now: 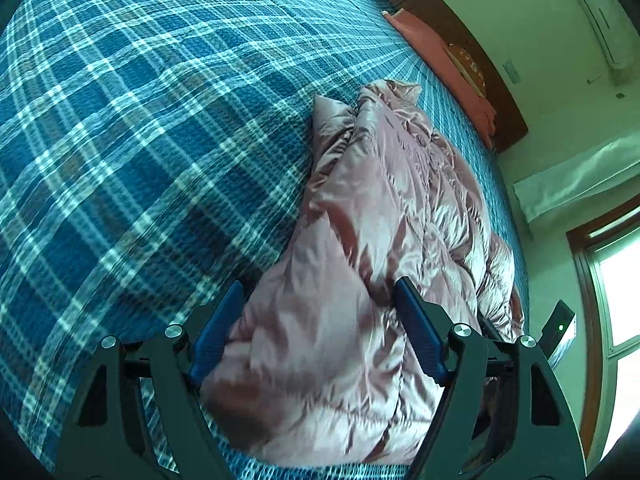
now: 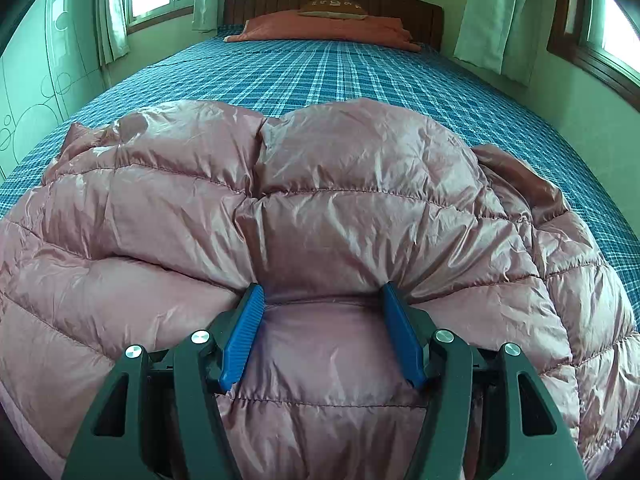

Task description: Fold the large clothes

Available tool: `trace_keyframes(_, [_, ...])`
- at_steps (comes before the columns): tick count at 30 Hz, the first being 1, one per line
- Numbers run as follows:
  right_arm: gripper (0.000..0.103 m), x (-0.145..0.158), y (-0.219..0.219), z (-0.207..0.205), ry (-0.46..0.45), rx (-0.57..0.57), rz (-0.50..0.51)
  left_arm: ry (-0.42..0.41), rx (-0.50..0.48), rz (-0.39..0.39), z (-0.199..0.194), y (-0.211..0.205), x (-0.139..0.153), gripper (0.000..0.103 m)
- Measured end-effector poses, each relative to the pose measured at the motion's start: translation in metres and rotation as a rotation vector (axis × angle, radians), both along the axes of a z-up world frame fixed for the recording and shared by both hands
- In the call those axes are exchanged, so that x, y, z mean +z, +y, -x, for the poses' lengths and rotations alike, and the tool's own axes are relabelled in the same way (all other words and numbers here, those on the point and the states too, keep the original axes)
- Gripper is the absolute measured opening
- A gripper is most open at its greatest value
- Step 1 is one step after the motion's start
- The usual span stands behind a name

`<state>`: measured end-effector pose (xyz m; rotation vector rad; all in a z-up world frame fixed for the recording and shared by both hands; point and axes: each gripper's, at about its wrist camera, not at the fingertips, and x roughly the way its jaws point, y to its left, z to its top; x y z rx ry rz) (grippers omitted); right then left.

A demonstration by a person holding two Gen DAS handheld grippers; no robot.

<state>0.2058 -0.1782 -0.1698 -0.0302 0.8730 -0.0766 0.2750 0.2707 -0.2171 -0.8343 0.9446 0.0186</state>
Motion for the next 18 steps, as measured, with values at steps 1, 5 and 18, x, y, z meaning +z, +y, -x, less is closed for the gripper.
trace_keyframes(1, [0.061, 0.000, 0.001, 0.000, 0.000, 0.000, 0.000, 0.003, 0.002, 0.007, -0.003, 0.001, 0.000, 0.076])
trace_keyframes(5, [0.061, 0.000, 0.001, 0.000, 0.000, -0.001, 0.000, -0.006, -0.013, 0.014, -0.013, 0.001, 0.004, 0.076])
trace_keyframes(18, [0.061, 0.000, 0.001, 0.000, -0.001, -0.001, 0.001, 0.004, -0.155, -0.043, -0.059, -0.005, 0.009, 0.074])
